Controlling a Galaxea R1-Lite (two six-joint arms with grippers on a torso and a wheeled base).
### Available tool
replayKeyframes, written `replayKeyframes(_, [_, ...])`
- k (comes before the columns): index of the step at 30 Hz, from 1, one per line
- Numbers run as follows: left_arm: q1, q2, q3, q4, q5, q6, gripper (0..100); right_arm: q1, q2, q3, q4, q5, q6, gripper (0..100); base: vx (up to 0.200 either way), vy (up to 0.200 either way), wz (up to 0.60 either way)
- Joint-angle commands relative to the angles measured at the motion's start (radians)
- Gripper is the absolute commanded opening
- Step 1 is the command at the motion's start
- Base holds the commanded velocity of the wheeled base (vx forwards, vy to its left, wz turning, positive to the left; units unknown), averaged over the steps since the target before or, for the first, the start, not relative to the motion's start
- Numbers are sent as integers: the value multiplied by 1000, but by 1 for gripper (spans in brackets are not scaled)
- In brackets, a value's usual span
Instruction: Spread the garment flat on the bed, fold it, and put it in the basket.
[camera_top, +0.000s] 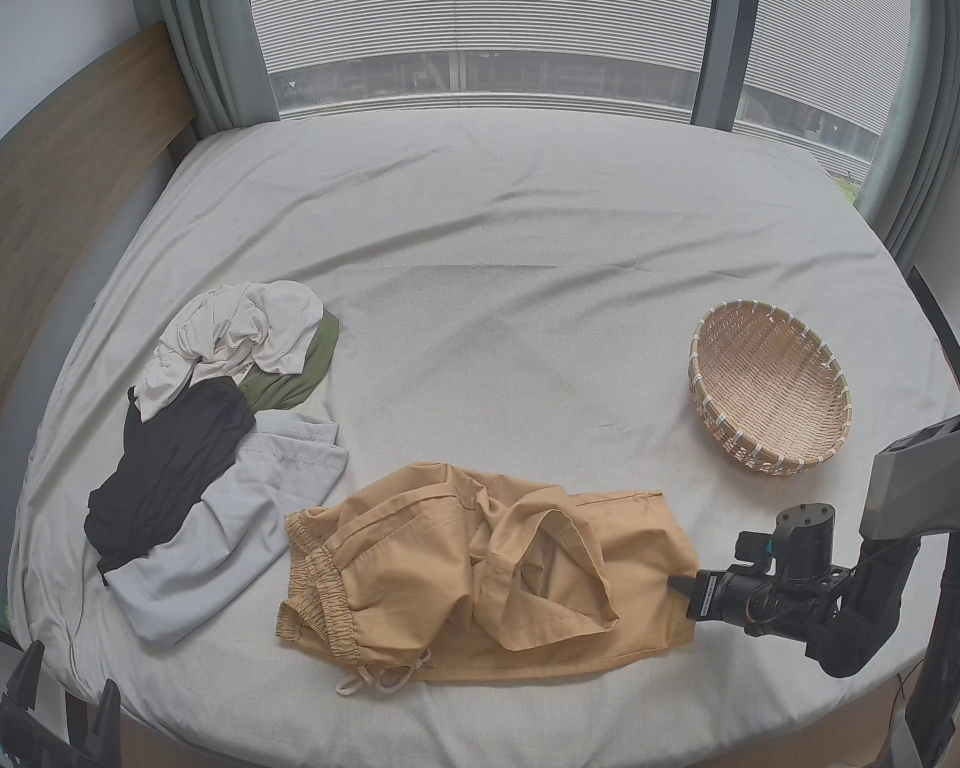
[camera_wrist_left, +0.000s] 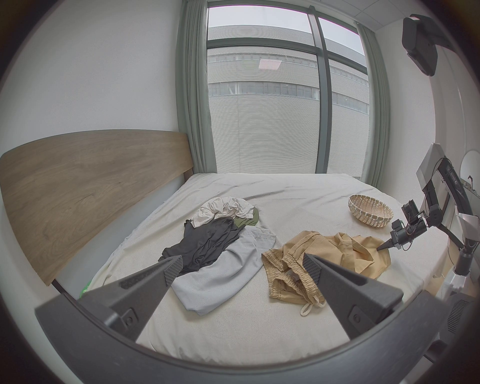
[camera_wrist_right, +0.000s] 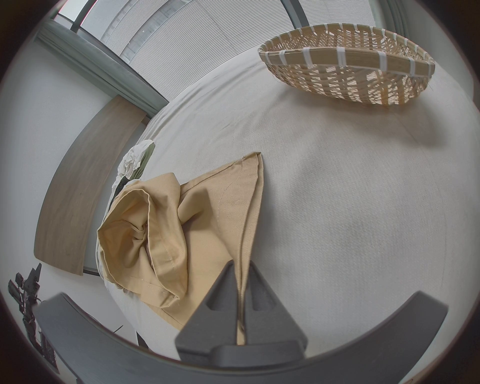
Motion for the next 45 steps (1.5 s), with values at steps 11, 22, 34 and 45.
replayKeyframes(11, [-1,-13,18,0,-1,-5,100,-35,64,82,-105,2,-25,0,0,0,0])
replayKeyframes(22, [1,-13,18,-2,-1,-11,100,-48,64,83,-148,2,-25,0,0,0,0])
replayKeyframes(34, [1,-13,18,-2,-1,-12,100,-52,64,80,-183,-1,-37,100,0,0,0])
replayKeyframes(45, [1,-13,18,-2,-12,-11,100,46,-314,97,-177,31,27,100,0,0,0])
